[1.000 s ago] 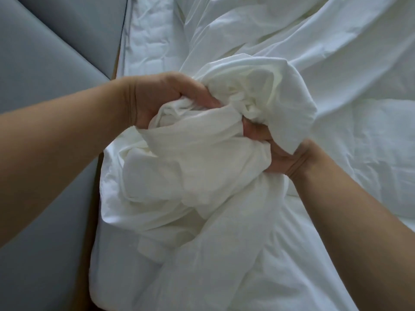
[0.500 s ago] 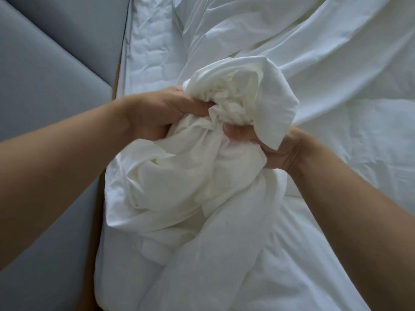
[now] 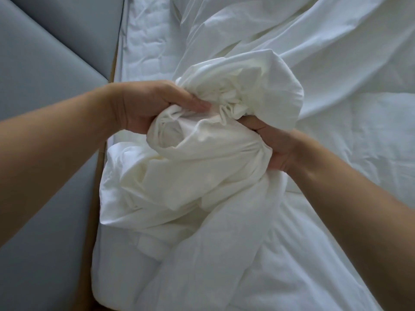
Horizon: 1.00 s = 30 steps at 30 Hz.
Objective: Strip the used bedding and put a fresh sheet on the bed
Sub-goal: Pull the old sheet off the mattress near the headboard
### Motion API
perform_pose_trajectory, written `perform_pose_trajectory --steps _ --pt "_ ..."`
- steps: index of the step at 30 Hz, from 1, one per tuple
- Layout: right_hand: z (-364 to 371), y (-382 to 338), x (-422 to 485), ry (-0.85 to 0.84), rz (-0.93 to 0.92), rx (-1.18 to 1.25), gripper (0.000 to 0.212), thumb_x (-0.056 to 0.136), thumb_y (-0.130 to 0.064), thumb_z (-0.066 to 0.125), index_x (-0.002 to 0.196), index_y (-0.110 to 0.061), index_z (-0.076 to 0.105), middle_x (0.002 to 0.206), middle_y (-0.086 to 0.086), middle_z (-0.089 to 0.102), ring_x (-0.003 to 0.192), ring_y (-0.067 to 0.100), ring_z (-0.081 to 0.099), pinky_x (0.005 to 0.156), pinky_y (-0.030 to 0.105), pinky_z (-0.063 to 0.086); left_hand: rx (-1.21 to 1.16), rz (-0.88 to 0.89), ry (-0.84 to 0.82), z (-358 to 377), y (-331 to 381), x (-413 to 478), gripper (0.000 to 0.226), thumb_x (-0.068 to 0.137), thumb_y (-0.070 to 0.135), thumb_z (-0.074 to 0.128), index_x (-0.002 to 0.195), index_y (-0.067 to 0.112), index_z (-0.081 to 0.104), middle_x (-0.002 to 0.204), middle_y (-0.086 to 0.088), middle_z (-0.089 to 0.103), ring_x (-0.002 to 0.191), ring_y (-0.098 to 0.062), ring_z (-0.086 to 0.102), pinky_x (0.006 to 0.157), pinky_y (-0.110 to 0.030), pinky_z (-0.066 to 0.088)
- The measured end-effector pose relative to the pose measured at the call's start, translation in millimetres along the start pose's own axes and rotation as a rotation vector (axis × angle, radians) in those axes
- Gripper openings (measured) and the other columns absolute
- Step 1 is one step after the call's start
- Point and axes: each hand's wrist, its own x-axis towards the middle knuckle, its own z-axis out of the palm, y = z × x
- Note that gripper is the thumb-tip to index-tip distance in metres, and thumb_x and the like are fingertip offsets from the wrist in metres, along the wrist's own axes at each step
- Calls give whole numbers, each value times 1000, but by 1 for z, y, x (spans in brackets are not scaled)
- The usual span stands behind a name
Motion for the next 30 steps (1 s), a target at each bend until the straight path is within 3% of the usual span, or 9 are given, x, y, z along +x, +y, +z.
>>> perform_pose_trajectory --steps 3,6,10,13,16,19,24,26,30 --pt "-6 -4 -7 -181 13 -58 28 71 -37 88 95 -24 82 94 -1 77 87 15 75 71 32 60 122 -143 -125 -7 5 -12 40 65 25 90 101 12 79 100 -12 74 84 -25 74 70 -35 62" --pt "-9 -8 -6 -345 140 -227 34 67 -40 89 98 -31 81 97 -7 78 91 9 74 75 26 59 212 -222 -183 -10 8 -20 32 65 11 85 97 12 81 103 -15 76 90 -28 76 72 -35 62" --pt "-11 -4 -1 -200 35 -100 33 67 -45 89 97 -32 81 99 -7 77 94 10 74 74 29 60 -42 -32 -79 -4 3 -9 37 76 12 69 113 12 76 115 -12 73 102 -26 73 81 -36 60" --pt "-10 0 -1 -214 -48 122 26 87 -33 72 110 -23 78 112 1 75 108 17 70 84 34 59 -185 26 -73 0 -1 0 42 79 15 66 121 10 72 117 -11 71 102 -26 71 83 -37 59" --pt "-1 1 2 -161 -62 193 22 89 -24 65 104 -19 80 106 4 76 102 19 72 81 34 59 -171 -11 -47 0 0 6 42 77 15 68 118 11 74 110 -10 71 92 -24 72 79 -38 61" --pt "7 1 4 -79 -12 277 18 86 -20 67 94 -13 81 98 7 76 91 22 74 76 36 60 -82 -130 -83 -1 5 10 70 72 23 76 137 5 59 115 -16 62 92 -28 67 79 -39 60" --pt "-1 -10 0 -223 -6 -20 35 73 -40 86 100 -19 80 100 3 76 91 17 74 76 33 60 179 -233 -191 -6 18 -2 34 68 13 77 102 13 79 103 -15 75 88 -29 75 76 -43 63" --pt "-6 -15 -2 -339 101 -96 40 64 -40 91 98 -20 81 94 -1 78 86 14 75 73 29 60 167 -188 -164 -9 17 -5 38 69 10 79 107 13 78 110 -16 74 96 -30 74 79 -44 62" --pt "-6 -17 -2 -421 64 -108 26 78 -29 79 104 -28 80 102 -10 77 98 7 72 80 26 59 -83 21 -81 -2 7 -1 31 83 19 70 114 17 77 121 -7 72 110 -23 70 86 -35 59"
